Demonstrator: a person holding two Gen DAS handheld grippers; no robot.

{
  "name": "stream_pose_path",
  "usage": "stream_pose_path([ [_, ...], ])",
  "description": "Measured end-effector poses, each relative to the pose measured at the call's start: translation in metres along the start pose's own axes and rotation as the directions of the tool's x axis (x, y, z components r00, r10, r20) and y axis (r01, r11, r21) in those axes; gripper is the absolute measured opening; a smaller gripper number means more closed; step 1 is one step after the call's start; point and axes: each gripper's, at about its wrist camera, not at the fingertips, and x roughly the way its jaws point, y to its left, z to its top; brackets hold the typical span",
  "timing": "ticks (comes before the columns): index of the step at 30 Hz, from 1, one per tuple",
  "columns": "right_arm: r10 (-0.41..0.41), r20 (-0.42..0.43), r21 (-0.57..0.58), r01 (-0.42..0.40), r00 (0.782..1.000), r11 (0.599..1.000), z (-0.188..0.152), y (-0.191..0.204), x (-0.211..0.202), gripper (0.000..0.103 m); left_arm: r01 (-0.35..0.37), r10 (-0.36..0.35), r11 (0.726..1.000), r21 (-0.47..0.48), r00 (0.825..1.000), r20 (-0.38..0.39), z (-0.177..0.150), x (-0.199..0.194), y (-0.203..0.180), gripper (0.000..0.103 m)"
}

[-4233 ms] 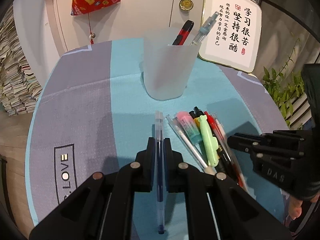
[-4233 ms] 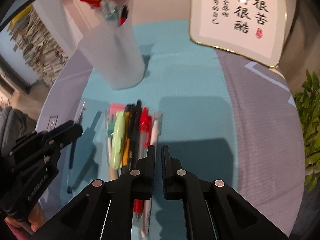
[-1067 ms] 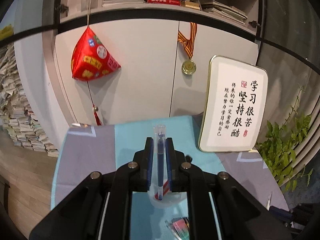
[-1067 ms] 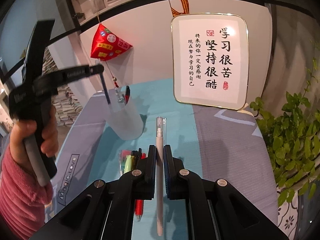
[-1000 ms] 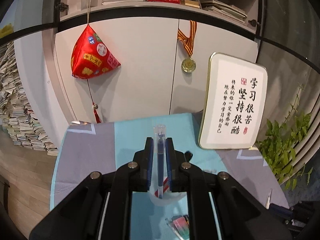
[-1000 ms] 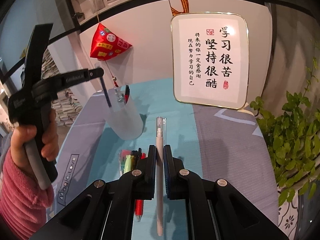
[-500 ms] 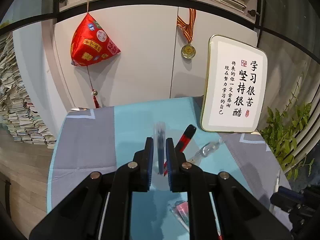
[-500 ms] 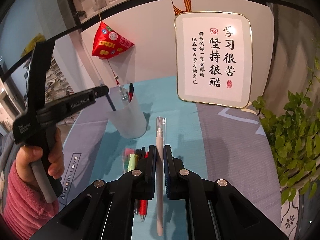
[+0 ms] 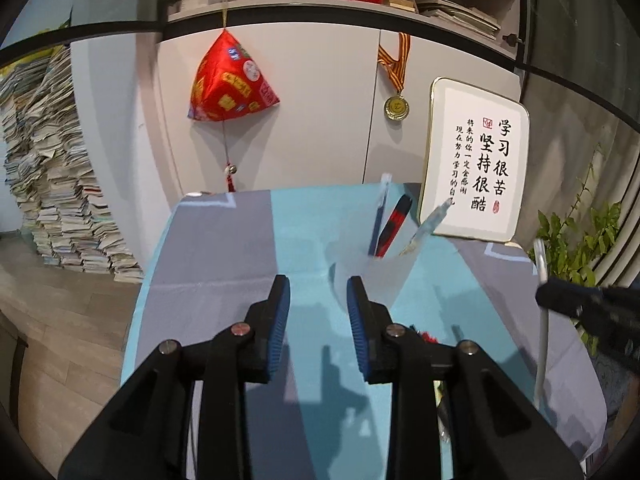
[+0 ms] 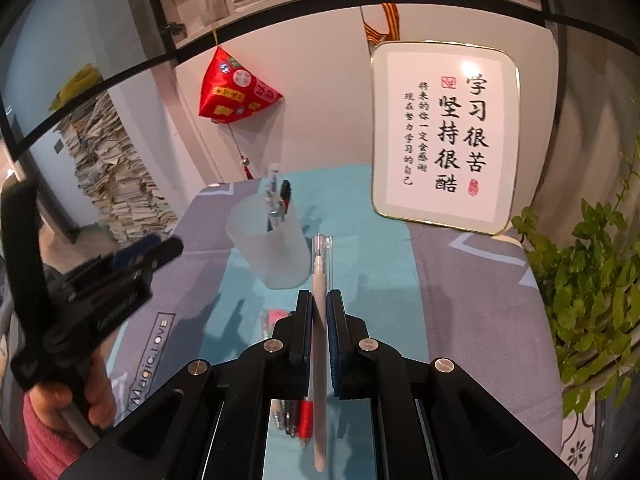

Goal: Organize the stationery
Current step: 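Open the left gripper to drop the blue pen into the cup, then carry the white pen over the cup and open the right gripper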

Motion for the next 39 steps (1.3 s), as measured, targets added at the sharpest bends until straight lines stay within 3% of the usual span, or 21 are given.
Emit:
stream_pose_path([
  [12, 0.015, 0.067, -0.042, -0.012, 0.998, 0.999, 0.037, 0.038, 0.001, 0.008, -0.013, 0.012, 0.999, -0.051, 1.0, -0.017, -0.026, -0.014, 0.028, 0.034],
  [18, 0.007, 0.125, -0.073, 0.002, 0.992, 0.997, 0.074, 0.063, 0.016, 0.008, -0.01, 0.011, 0.997, -0.077, 1.0, 0.003, -0.03, -0.023, 0.042, 0.034],
  [26, -0.033, 0.207, -0.018, 0.038, 0.978, 0.999, 0.124, 0.08, 0.048, 0.008, -0.014, 0.016, 0.996, -0.089, 1.0, 0.022, -0.033, -0.03, 0.054, 0.034],
  [32, -0.08, 0.259, -0.019, 0.088, 0.963, 0.996, 0.131, 0.084, 0.076, 0.008, -0.013, 0.015, 0.995, -0.096, 1.0, 0.022, -0.034, -0.028, 0.062, 0.034],
  [39, -0.11, 0.223, 0.008, 0.111, 0.969, 0.994, 0.124, 0.072, 0.104, 0.008, -0.008, 0.009, 0.995, -0.1, 1.0, 0.001, -0.036, -0.018, 0.063, 0.034],
])
